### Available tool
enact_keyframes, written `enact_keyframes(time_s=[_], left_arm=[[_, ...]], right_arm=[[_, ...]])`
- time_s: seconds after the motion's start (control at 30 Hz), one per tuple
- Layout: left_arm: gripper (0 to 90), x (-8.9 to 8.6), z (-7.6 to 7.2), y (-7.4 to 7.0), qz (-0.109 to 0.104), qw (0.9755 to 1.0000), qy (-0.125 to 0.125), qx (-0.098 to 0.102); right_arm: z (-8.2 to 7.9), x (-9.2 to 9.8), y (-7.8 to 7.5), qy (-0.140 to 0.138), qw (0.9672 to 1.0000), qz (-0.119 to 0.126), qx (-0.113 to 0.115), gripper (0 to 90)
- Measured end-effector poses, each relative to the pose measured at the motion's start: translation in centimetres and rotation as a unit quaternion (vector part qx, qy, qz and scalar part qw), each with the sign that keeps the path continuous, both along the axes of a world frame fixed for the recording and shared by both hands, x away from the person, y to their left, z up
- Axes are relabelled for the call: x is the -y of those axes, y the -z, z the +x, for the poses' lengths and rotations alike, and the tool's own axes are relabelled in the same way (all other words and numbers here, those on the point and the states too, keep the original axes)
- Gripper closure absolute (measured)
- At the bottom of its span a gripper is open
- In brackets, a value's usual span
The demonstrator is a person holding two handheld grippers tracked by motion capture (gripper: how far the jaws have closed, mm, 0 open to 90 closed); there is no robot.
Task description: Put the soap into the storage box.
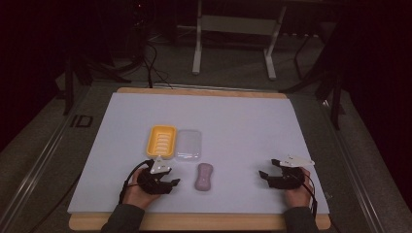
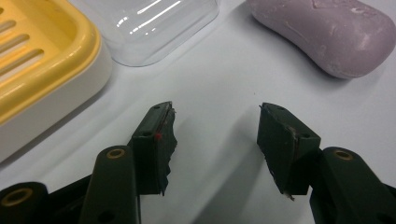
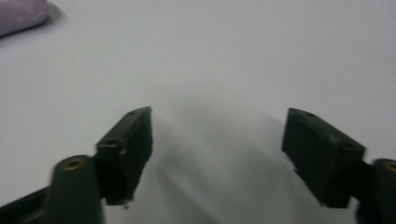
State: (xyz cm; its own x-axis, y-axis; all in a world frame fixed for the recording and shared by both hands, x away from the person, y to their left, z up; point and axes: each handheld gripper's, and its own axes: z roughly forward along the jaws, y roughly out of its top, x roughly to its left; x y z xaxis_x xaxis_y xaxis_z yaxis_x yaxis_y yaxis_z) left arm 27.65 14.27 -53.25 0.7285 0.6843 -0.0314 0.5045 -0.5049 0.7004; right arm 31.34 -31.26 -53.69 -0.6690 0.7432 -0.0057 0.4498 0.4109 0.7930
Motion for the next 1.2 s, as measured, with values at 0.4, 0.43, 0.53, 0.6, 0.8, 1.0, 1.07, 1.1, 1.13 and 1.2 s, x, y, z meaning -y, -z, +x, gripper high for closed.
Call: enact_keyframes(time_s=[0.4,0.43,0.53,0.6,0.8,1.0,1.07,1.1,1.13,1.2], left_arm=[[44.3,-0.1,0.4,-1.6,0.014,0.9998,-0.003,-0.015],[44.1,-0.1,0.5,-1.7,0.015,0.9997,-0.003,-0.017],[43.6,0.0,0.6,-1.8,0.017,0.9997,-0.003,-0.019],[43.4,0.1,0.6,-1.9,0.018,0.9996,-0.001,-0.020],[42.9,0.4,0.7,-1.9,0.024,0.9994,0.004,-0.023],[42.2,0.8,0.8,-2.1,0.027,0.9993,0.005,-0.025],[42.2,0.9,0.8,-2.3,0.031,0.9992,0.005,-0.024],[42.0,0.9,0.8,-2.3,0.031,0.9992,0.005,-0.024],[42.0,1.0,0.8,-2.3,0.032,0.9992,0.005,-0.024],[41.8,1.0,0.9,-2.4,0.028,0.9992,0.005,-0.029]], right_arm=[[-0.2,-0.4,0.1,0.003,0.9998,-0.019,0.009,20.4],[-0.2,-0.4,0.1,0.003,0.9998,-0.018,0.010,20.4],[-0.2,-0.3,0.1,0.002,0.9998,-0.017,0.012,21.2],[-0.2,-0.3,0.1,0.001,0.9998,-0.017,0.010,22.4],[-0.2,-0.3,0.1,0.001,0.9998,-0.017,0.011,22.4],[-0.2,-0.4,0.1,0.001,0.9998,-0.019,0.010,22.4],[-0.2,-0.4,0.1,0.000,0.9998,-0.019,0.010,22.4],[-0.2,-0.4,0.1,0.000,0.9998,-0.019,0.010,22.4],[-0.2,-0.4,0.1,-0.001,0.9998,-0.018,0.010,22.5],[-0.2,-0.4,0.1,0.000,0.9998,-0.018,0.010,22.5]])
